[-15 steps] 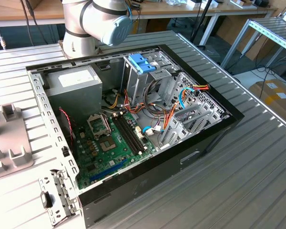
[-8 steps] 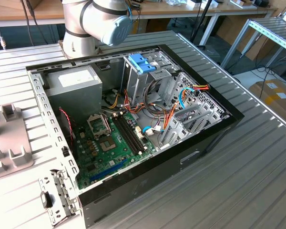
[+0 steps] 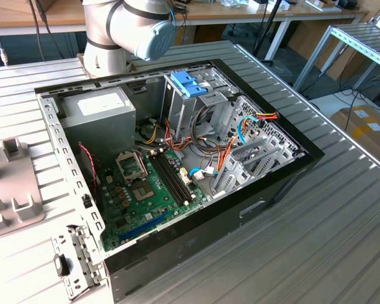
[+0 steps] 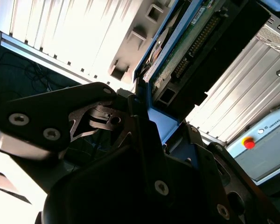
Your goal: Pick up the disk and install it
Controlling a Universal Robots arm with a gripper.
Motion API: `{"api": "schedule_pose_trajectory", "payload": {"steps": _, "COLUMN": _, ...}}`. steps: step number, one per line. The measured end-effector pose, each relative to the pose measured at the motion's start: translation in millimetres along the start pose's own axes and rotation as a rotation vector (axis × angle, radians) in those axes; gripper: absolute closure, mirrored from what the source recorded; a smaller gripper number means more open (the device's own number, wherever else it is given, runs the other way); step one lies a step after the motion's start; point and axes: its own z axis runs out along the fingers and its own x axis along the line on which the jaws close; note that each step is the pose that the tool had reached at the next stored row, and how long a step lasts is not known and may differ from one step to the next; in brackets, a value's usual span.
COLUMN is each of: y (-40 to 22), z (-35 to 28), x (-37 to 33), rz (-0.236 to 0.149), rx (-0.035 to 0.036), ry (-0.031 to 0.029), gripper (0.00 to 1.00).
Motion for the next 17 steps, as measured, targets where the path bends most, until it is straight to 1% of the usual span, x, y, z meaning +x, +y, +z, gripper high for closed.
{"api": "schedule_pose_trajectory", "payload": {"steps": 17, "y": -8.4, "z": 0.3, "x": -0.1, "rz": 0.000, "rx": 0.0000, "ry": 0.0002, "gripper": 0.63}}
